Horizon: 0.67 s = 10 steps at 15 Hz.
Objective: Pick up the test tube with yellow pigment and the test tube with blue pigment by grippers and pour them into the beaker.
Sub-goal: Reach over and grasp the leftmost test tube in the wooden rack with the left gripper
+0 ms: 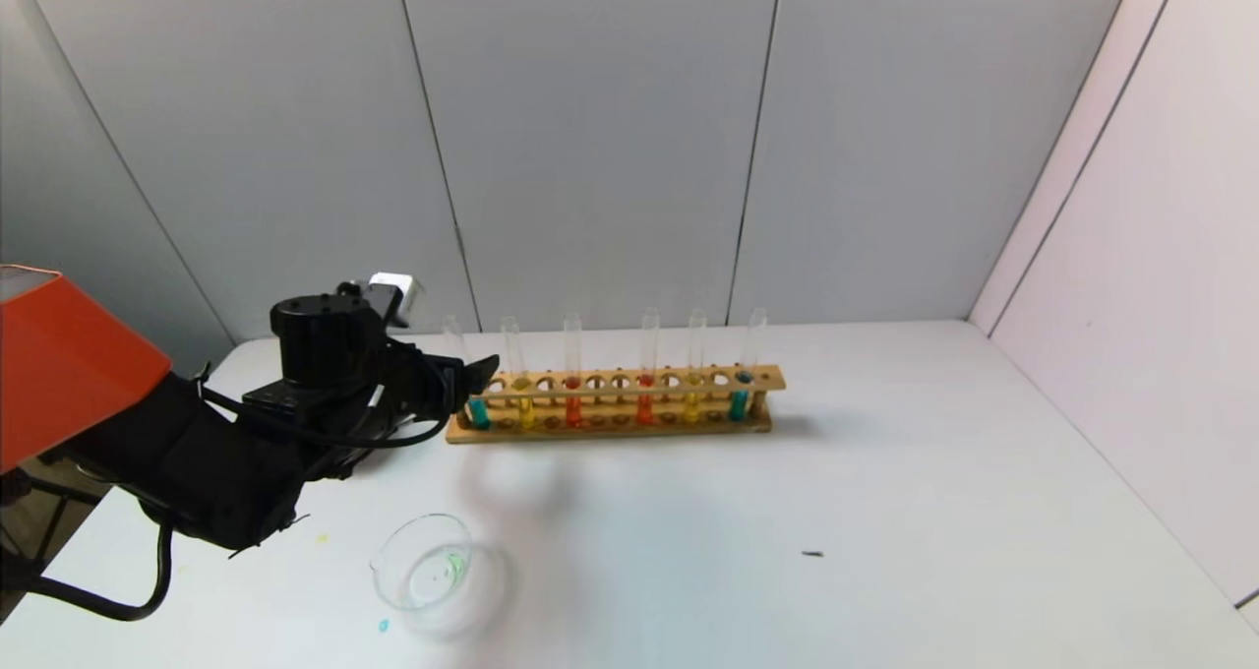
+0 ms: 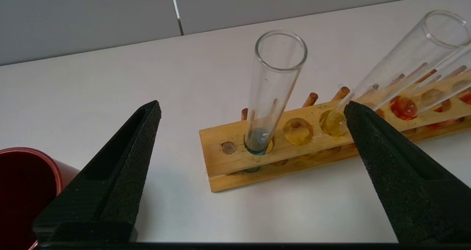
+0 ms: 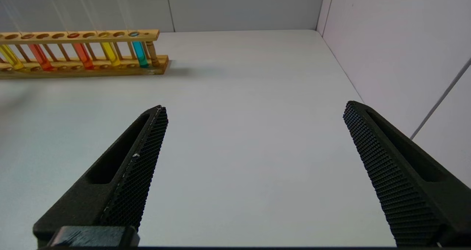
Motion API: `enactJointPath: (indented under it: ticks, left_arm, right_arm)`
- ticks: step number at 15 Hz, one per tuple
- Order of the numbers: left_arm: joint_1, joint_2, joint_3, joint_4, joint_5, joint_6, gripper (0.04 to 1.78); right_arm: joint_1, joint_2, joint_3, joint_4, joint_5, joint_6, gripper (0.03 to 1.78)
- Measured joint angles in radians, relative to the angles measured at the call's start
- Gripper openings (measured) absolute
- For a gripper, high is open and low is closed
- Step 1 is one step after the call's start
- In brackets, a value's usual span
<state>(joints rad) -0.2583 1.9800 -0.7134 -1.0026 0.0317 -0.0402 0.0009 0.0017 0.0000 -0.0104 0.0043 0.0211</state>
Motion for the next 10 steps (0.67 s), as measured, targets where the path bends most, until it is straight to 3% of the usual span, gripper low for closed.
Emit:
enactJointPath:
  ticks: [6,10]
  left_arm:
    - [0.001,0.045,-0.057,0.001,0.003,0.003,1.67]
    - [0.000,0.054,-0.061,-0.004,0.003,0.001,1.20]
  right_arm:
    - [0.000,0.000,0.000,0.000,0.000,0.000,1.74]
    - [0.000,0.000,0.000,0.000,0.000,0.000,1.74]
